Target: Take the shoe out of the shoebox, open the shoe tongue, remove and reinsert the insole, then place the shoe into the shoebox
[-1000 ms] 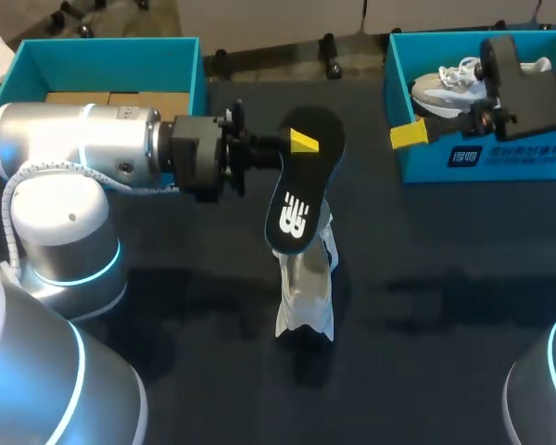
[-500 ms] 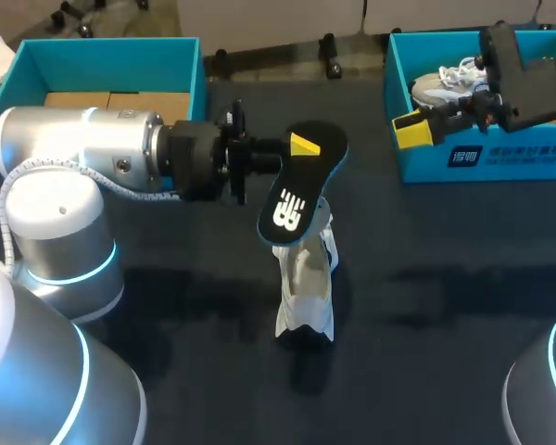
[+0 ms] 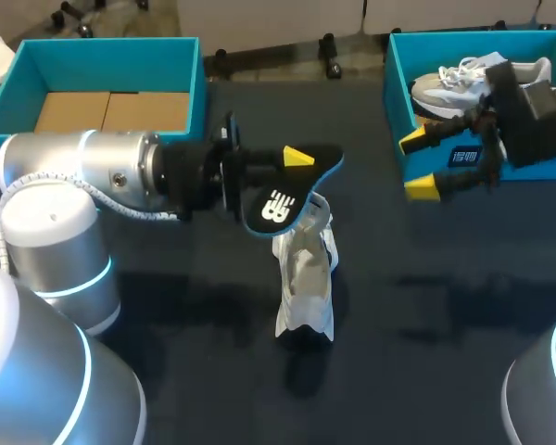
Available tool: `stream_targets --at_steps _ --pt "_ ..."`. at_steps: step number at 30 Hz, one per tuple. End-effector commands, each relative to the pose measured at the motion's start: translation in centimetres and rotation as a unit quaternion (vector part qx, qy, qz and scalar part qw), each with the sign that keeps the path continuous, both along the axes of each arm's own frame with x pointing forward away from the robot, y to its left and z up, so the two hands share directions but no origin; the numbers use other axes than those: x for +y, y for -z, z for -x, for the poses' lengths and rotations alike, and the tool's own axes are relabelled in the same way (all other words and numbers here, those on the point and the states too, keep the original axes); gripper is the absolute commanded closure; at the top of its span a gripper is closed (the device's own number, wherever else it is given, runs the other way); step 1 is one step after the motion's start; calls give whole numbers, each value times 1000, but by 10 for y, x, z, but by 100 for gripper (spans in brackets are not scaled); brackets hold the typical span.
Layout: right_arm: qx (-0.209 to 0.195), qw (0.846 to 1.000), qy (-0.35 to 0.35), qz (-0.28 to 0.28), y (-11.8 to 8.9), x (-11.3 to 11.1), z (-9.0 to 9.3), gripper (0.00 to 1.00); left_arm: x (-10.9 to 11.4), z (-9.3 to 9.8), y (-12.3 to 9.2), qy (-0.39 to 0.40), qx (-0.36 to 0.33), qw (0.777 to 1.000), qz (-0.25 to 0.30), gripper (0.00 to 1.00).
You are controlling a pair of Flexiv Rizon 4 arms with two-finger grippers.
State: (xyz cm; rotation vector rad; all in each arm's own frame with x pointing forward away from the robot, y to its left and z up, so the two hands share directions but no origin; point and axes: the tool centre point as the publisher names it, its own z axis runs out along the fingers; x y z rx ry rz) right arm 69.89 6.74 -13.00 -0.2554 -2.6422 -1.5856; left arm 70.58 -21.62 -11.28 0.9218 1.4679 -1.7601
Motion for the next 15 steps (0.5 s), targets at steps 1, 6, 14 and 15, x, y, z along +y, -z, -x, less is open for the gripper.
stream_targets --at_steps 1,6,14,15 --pt "-18 1000 2 17 3 2 6 0 4 10 3 -5 7 1000 1 100" --pt "-29 999 3 26 17 5 13 0 7 16 7 -2 34 999 7 100" --pt "-19 999 -6 38 39 11 19 0 13 21 17 -7 49 999 10 100" --pt "-14 999 -9 38 41 13 19 0 14 21 19 -9 51 999 9 100"
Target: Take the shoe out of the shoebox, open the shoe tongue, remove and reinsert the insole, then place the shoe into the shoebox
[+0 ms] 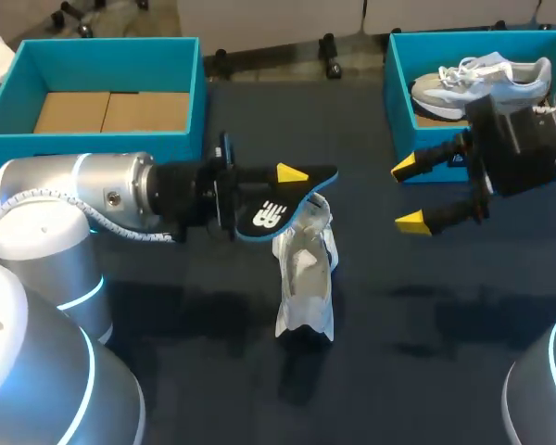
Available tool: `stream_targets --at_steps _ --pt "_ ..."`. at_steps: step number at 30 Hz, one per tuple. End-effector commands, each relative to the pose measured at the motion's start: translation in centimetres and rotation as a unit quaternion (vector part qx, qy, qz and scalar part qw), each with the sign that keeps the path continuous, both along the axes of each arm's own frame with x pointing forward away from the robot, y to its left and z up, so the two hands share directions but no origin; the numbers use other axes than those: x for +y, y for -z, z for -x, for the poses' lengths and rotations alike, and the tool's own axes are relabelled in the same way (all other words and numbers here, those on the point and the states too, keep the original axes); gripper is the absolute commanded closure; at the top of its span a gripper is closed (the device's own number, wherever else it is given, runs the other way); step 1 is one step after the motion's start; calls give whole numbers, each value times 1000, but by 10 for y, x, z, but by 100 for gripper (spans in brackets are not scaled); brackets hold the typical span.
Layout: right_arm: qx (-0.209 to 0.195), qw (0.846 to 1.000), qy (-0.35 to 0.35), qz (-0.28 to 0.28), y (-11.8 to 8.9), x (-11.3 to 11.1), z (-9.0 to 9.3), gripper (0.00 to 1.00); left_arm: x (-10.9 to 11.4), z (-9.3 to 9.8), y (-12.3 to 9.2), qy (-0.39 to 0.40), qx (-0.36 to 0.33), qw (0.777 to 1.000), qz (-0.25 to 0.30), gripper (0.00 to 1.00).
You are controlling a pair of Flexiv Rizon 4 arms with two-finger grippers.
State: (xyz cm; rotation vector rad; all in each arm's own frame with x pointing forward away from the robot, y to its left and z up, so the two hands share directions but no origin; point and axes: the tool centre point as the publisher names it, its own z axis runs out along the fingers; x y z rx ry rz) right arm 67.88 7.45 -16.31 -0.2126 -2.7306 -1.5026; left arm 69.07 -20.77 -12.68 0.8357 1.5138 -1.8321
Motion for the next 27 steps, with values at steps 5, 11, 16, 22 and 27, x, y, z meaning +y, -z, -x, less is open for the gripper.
stream_targets --at_steps 5,11,16,22,27 --pt "5 1000 -3 0 8 5 -1 0 7 7 11 -10 11 1000 3 100" --pt "5 1000 -3 0 8 5 -1 0 9 2 14 -16 18 1000 8 100" --pt "-2 1000 -2 -2 11 5 -1 0 9 2 14 -13 34 999 13 100" --pt "-32 998 -6 52 39 13 -5 0 10 -1 18 -7 60 998 18 100" --pt "-52 996 -5 71 53 13 -4 0 8 -1 20 -5 71 997 22 100"
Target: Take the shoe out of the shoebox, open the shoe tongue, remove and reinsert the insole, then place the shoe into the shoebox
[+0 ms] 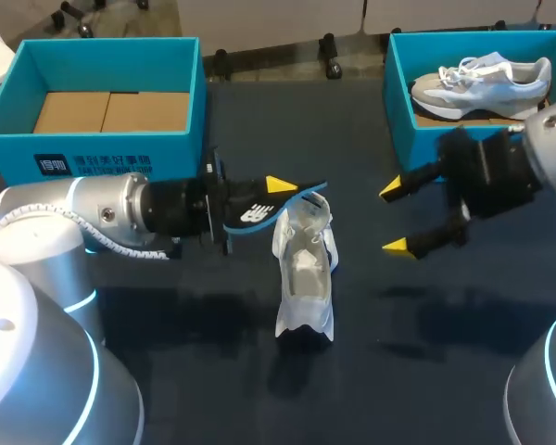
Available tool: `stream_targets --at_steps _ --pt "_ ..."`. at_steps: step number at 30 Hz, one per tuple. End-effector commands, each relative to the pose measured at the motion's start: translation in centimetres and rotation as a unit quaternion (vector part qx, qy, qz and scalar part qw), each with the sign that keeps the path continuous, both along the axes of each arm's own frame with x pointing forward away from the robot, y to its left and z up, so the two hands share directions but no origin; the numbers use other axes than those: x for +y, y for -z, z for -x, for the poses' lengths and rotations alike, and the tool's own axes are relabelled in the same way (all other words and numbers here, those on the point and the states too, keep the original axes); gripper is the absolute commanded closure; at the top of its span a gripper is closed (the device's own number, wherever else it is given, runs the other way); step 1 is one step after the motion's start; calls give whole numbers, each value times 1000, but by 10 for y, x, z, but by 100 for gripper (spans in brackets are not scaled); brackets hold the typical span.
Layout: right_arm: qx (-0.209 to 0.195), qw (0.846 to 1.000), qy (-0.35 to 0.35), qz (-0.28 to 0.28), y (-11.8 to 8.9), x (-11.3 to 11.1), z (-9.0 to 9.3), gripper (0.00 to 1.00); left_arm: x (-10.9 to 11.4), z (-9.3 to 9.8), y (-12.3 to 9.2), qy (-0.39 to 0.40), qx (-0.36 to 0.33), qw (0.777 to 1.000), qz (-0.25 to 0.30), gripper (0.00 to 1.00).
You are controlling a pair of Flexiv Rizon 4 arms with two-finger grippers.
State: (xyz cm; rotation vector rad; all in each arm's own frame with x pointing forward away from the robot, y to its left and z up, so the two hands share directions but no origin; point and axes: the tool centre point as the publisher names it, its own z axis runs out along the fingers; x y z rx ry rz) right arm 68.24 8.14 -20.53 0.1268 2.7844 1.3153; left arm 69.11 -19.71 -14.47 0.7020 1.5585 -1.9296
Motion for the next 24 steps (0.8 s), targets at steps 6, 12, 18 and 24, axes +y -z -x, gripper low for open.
stream_targets --at_steps 6,12,18,24 --pt "-26 999 -3 28 25 7 3 0 -4 1 0 3 15 1000 10 100" --pt "-15 999 -5 44 41 15 2 0 -7 4 2 2 28 1000 13 100" --pt "-6 999 -10 40 55 27 -1 0 -11 8 5 6 41 999 16 100" --pt "-2 999 -17 45 63 36 -4 0 -14 11 8 10 54 998 21 100"
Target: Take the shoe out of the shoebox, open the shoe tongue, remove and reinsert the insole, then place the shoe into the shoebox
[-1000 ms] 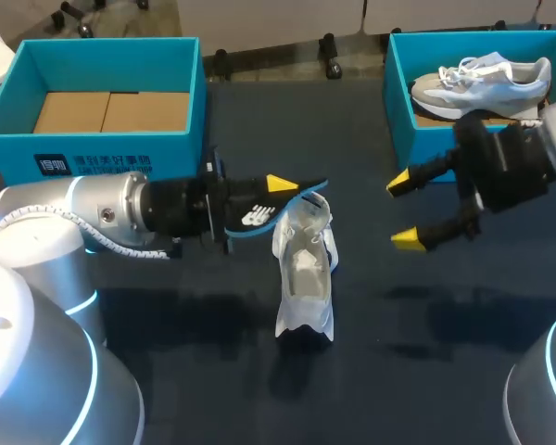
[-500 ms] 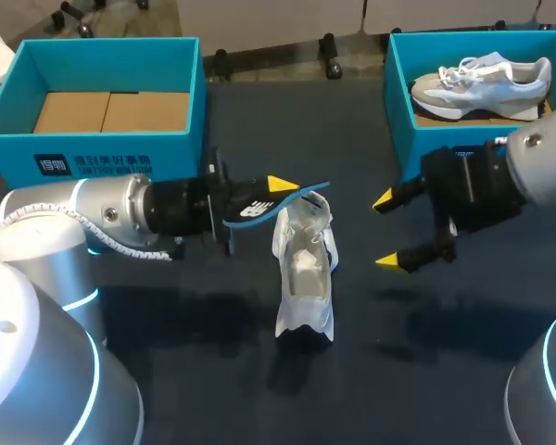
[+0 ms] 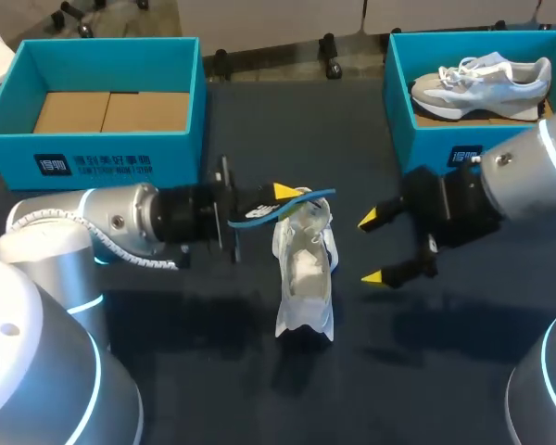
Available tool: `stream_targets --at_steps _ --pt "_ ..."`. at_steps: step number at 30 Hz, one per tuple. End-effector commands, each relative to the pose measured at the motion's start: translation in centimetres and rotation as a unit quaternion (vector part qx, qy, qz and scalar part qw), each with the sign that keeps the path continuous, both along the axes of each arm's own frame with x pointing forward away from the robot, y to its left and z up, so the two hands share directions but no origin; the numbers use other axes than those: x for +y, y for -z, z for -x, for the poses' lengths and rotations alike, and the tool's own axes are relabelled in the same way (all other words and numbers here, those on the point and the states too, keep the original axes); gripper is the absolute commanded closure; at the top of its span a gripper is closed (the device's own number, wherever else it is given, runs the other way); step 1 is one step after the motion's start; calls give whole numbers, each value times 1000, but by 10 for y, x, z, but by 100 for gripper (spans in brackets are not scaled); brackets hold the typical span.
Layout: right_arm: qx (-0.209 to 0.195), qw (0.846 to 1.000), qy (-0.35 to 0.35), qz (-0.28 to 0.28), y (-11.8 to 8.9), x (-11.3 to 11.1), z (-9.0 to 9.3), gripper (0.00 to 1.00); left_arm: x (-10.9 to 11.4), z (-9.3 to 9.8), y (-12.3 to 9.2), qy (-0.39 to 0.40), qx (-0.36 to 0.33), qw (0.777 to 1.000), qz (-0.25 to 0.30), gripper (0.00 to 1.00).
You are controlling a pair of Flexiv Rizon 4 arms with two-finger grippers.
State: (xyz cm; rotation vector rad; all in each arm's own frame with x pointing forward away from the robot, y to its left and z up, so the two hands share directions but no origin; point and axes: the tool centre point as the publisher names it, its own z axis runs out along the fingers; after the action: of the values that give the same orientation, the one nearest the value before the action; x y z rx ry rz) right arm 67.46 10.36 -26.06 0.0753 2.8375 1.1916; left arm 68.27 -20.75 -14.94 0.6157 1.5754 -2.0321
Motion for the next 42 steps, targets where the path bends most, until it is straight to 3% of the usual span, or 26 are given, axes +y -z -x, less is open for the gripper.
stream_targets --at_steps 1,9,25,42 --pt "4 1000 -3 0 9 14 -12 0 -4 4 3 0 6 1000 2 100" --pt "8 1000 -10 7 14 13 -16 0 -6 11 10 5 23 1000 6 100" --pt "17 1000 2 15 14 -17 -13 0 -6 25 35 10 63 998 0 100" --pt "17 1000 4 17 14 -19 -12 0 -8 33 41 31 84 996 -1 100"
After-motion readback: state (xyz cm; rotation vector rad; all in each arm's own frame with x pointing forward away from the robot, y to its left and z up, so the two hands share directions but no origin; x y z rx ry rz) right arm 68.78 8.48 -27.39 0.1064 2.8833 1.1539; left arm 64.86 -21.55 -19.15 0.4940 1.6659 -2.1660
